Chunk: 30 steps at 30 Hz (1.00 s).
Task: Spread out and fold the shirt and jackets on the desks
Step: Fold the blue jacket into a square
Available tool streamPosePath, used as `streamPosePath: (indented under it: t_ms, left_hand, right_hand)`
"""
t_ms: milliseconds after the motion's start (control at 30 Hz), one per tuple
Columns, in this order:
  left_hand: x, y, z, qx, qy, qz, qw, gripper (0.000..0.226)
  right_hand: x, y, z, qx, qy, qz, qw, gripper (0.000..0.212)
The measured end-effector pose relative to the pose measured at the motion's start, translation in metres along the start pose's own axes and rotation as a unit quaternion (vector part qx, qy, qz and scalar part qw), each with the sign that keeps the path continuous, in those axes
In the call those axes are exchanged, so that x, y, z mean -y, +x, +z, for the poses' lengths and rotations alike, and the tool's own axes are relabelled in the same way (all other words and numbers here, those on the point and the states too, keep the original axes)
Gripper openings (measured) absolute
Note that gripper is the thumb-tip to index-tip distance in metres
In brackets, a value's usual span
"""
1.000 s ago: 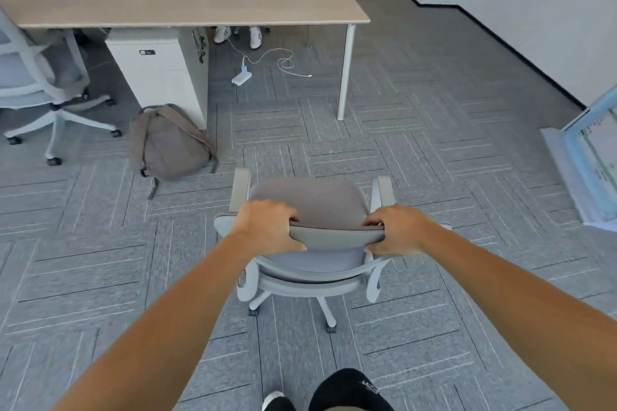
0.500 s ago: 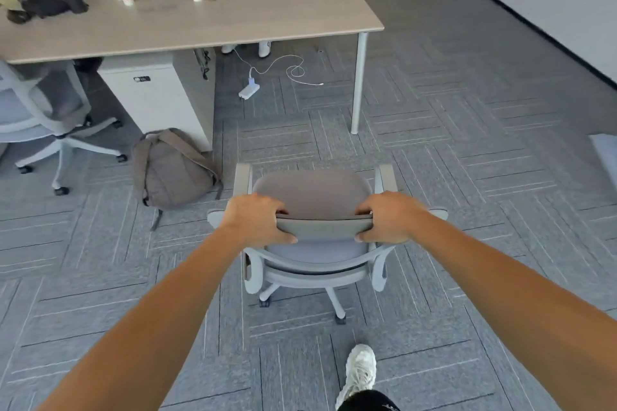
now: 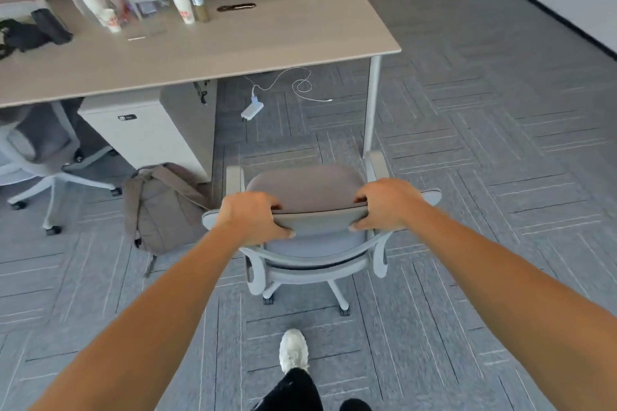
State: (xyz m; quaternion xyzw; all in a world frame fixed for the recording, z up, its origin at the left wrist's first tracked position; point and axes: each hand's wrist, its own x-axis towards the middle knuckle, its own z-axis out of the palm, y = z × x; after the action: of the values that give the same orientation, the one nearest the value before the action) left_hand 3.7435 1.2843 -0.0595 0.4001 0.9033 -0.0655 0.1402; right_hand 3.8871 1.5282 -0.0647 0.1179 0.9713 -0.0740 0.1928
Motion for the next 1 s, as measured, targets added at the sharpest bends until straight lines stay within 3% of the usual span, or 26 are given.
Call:
streamPosePath:
  t_ms: [200, 367, 767, 1000]
  left_hand:
    - [0.047, 0.098, -0.029, 0.009, -0.002, 0.000, 1.000, 0.059]
    - [0.086, 0.182, -0.062, -0.002, -0.002, 0.004, 1.000, 0.063]
    - [0.125, 0.382, -0.127, 0.029, -0.028, -0.104, 0.994, 0.061]
    - [0.159, 0.481, -0.167, 0.025, -0.009, -0.108, 0.994, 0.071]
  right_hand:
    - [-0.005, 0.095, -0.046, 0.010, -0.020, 0.017, 1.000, 0.061]
    - [-0.022, 0.185, -0.094, 0.013, -0.033, -0.017, 0.999, 0.061]
    - [-0.109, 0.398, -0.171, -0.032, -0.041, -0.069, 0.996, 0.067]
    - [-0.134, 0.498, -0.228, -0.037, -0.054, -0.072, 0.995, 0.066]
